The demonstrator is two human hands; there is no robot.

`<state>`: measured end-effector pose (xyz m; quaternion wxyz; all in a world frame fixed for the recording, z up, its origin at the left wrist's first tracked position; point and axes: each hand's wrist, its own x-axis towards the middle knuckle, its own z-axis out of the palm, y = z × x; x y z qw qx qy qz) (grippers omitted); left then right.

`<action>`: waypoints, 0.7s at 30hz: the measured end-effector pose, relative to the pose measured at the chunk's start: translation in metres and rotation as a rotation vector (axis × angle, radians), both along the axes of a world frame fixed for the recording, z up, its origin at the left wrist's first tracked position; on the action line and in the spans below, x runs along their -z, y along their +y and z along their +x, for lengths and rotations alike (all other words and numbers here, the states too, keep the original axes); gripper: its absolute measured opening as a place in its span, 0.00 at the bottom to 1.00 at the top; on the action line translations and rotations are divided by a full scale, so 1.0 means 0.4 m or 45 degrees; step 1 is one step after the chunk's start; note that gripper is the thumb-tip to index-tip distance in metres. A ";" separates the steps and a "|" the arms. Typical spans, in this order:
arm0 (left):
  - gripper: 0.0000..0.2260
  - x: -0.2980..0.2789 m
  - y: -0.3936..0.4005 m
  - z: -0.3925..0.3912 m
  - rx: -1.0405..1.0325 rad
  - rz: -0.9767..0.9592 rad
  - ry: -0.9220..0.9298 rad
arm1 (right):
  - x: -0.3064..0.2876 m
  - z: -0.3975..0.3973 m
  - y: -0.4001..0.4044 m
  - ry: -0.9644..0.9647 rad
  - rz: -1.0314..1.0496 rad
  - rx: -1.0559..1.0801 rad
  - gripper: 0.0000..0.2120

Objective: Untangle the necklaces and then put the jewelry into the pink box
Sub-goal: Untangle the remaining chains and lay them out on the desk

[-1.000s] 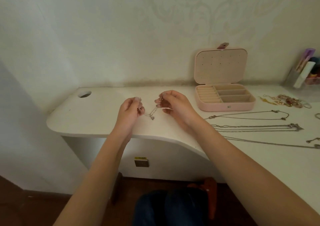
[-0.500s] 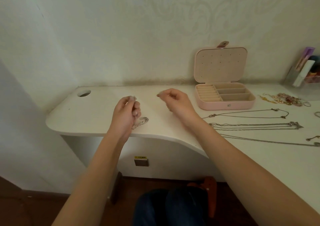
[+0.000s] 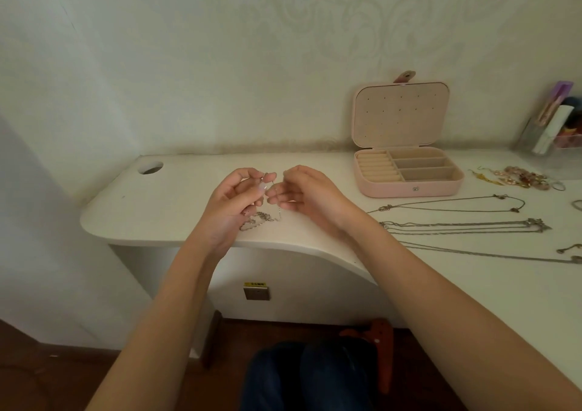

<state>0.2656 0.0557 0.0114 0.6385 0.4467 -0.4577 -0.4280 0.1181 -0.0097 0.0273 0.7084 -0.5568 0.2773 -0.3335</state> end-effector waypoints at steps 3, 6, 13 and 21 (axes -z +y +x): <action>0.17 0.005 -0.005 0.010 0.009 0.023 0.035 | -0.007 -0.015 0.003 -0.207 0.094 -0.122 0.06; 0.21 0.011 -0.009 0.003 -0.205 0.087 -0.054 | -0.026 -0.045 -0.019 -0.569 0.228 -0.014 0.03; 0.04 0.010 -0.021 -0.010 -0.554 0.075 0.146 | -0.029 -0.100 -0.066 -0.727 0.377 0.379 0.06; 0.09 0.000 -0.014 -0.019 -0.488 0.036 0.257 | -0.030 -0.123 -0.080 -0.752 0.329 0.460 0.07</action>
